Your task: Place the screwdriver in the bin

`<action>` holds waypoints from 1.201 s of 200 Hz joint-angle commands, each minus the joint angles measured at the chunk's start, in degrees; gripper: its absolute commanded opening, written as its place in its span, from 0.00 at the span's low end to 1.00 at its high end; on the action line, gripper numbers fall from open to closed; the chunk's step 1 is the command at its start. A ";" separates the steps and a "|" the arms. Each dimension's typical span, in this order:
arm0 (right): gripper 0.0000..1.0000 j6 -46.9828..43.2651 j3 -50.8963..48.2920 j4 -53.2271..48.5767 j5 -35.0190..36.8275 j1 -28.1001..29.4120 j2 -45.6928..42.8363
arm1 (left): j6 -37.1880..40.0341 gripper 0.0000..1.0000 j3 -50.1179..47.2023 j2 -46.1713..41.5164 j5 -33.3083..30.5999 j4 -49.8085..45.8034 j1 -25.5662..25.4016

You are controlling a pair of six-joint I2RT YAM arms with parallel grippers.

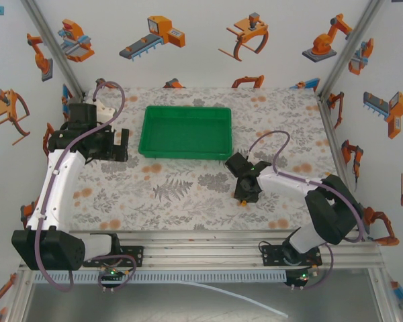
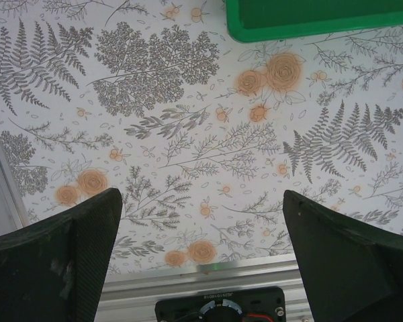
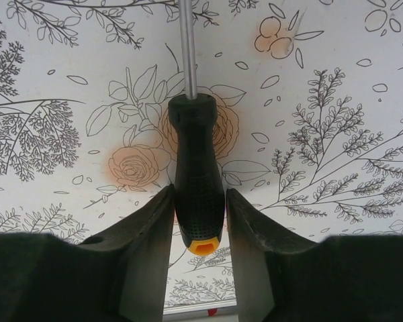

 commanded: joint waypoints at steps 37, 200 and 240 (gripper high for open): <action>0.26 0.64 -0.95 -0.67 1.57 0.28 -1.23 | -0.35 0.97 0.41 -1.26 0.27 -1.00 -0.27; 0.23 -7.04 14.25 -14.28 8.19 0.22 -11.39 | -0.31 0.97 1.17 -0.71 -0.14 -0.98 -0.34; 0.23 -14.11 27.36 -16.92 8.87 0.18 -4.60 | 0.11 0.97 1.44 -0.53 -0.68 -1.19 -0.34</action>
